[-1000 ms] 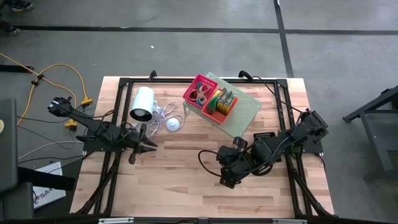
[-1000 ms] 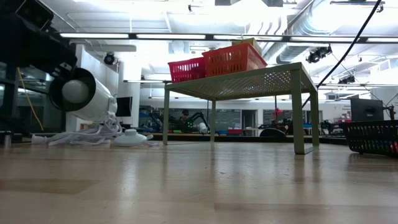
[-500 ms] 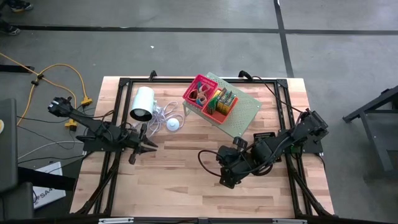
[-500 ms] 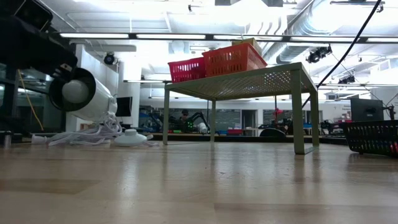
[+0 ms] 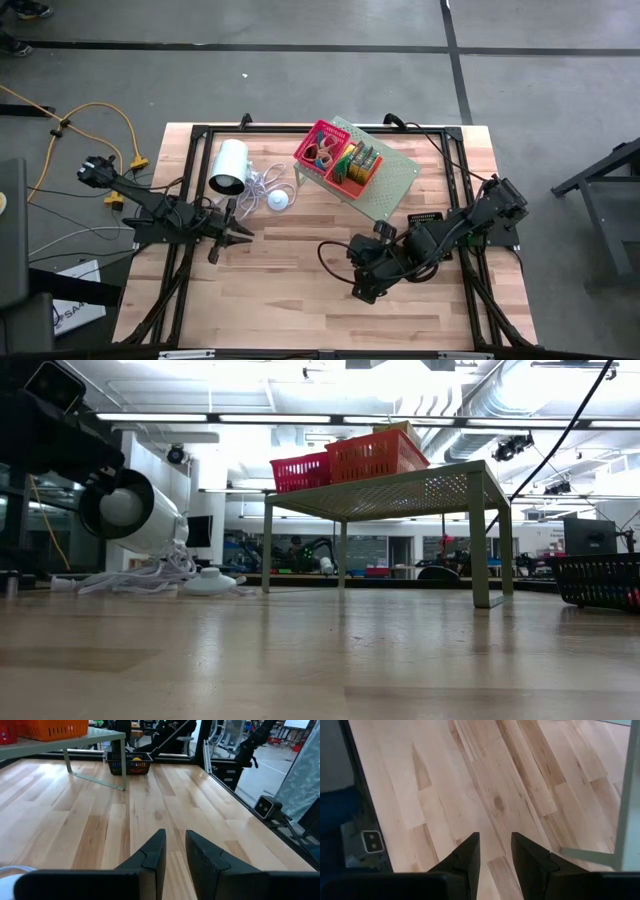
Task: Pick & Place Office Desk Supplies
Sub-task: Put the black bin into the shelf
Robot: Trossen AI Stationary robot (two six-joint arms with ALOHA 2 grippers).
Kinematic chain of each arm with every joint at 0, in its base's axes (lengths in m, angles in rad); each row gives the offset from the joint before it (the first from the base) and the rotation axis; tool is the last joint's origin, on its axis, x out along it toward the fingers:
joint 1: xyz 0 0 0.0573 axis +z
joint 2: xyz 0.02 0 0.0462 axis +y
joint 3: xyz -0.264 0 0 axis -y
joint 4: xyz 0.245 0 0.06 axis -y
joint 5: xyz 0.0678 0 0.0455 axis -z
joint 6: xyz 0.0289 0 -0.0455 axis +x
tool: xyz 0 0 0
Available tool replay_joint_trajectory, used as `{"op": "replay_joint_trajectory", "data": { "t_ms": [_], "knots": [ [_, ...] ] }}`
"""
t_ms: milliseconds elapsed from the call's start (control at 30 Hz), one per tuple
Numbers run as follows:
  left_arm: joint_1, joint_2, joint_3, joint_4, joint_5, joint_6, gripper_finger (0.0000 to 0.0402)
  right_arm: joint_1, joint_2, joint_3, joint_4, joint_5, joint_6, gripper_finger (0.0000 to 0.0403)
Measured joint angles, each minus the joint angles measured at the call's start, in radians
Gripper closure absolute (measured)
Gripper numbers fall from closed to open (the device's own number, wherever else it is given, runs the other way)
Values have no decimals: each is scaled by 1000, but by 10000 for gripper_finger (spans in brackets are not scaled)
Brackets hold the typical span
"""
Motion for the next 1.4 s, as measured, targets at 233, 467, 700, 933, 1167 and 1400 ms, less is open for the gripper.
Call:
{"op": "replay_joint_trajectory", "data": {
  "t_ms": [233, 467, 700, 933, 1167, 1400],
  "knots": [
    [0, 0, -1, 0, -1, -1, 332, 7, 10, -2, 34, -8, -14, 305],
    [0, 0, -1, 0, -1, -3, 332, 27, 19, -68, 17, -60, -87, 305],
    [0, 0, -2, 0, -1, -3, 332, 87, 20, -197, -4, -89, -85, 305],
    [0, 0, -2, 0, -1, -3, 332, 135, 20, -297, -4, -90, -62, 305],
    [0, 0, -2, 0, -1, -3, 332, 170, 20, -316, 4, -90, -25, 305],
    [0, 0, -2, 0, -1, -3, 332, 231, 4, -316, -11, -87, 21, 305]
  ]
}}
